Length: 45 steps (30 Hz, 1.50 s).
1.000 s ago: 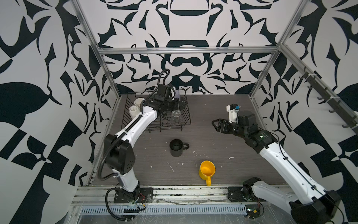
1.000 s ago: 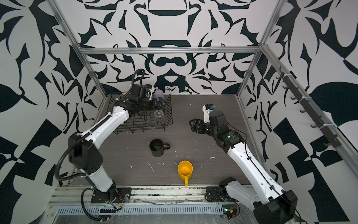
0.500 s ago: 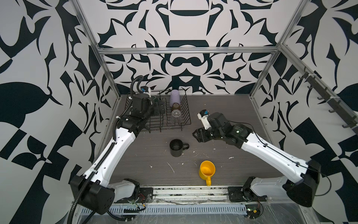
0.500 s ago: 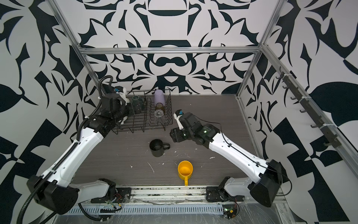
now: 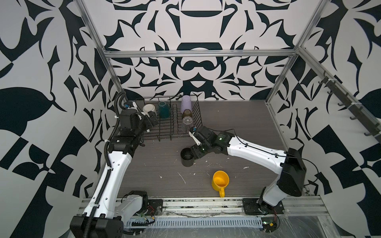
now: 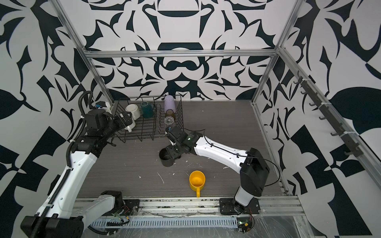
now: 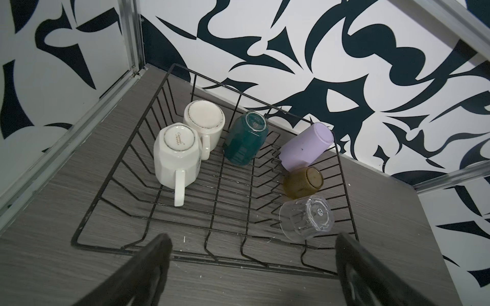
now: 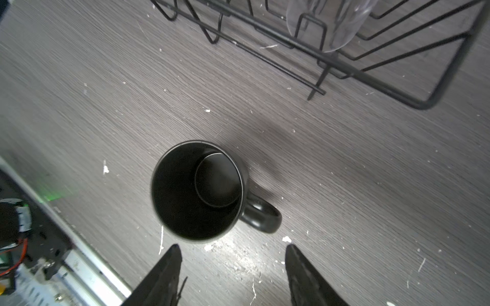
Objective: Load cups into a dish rack
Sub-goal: Pick up the cup from the center of the table.
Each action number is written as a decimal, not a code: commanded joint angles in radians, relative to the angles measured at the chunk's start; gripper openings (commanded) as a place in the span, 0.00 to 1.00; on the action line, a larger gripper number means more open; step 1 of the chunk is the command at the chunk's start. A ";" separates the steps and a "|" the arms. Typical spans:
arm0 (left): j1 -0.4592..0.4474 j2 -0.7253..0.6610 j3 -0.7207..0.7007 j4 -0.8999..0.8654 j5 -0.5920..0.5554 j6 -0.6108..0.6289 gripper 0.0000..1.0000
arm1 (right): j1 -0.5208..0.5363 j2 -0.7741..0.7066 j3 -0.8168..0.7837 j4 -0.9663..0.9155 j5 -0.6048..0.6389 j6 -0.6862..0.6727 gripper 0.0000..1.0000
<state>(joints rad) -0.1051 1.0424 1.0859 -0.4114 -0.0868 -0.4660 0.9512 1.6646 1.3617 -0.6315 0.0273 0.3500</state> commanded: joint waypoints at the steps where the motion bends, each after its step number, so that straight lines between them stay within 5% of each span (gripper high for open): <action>1: 0.016 -0.018 -0.014 -0.008 0.028 -0.019 0.99 | 0.008 0.032 0.059 0.003 0.045 -0.030 0.64; 12: 0.045 -0.027 -0.021 -0.024 0.056 -0.015 0.99 | 0.011 0.204 0.150 -0.001 0.057 -0.066 0.54; 26: 0.073 -0.045 -0.038 -0.025 0.065 -0.002 0.99 | 0.019 0.260 0.203 -0.039 0.036 -0.086 0.07; 29: 0.074 -0.048 -0.041 -0.017 0.071 -0.003 0.99 | 0.019 0.236 0.190 -0.036 0.031 -0.082 0.00; 38: 0.073 -0.076 -0.074 0.053 0.153 -0.003 0.99 | -0.019 0.053 0.079 0.042 -0.103 -0.019 0.00; 45: 0.074 -0.075 -0.107 0.168 0.391 -0.040 0.99 | -0.226 -0.219 -0.124 0.256 -0.362 0.153 0.00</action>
<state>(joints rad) -0.0345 0.9741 1.0000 -0.3252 0.1646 -0.4820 0.8085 1.5635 1.2701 -0.5556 -0.1894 0.3885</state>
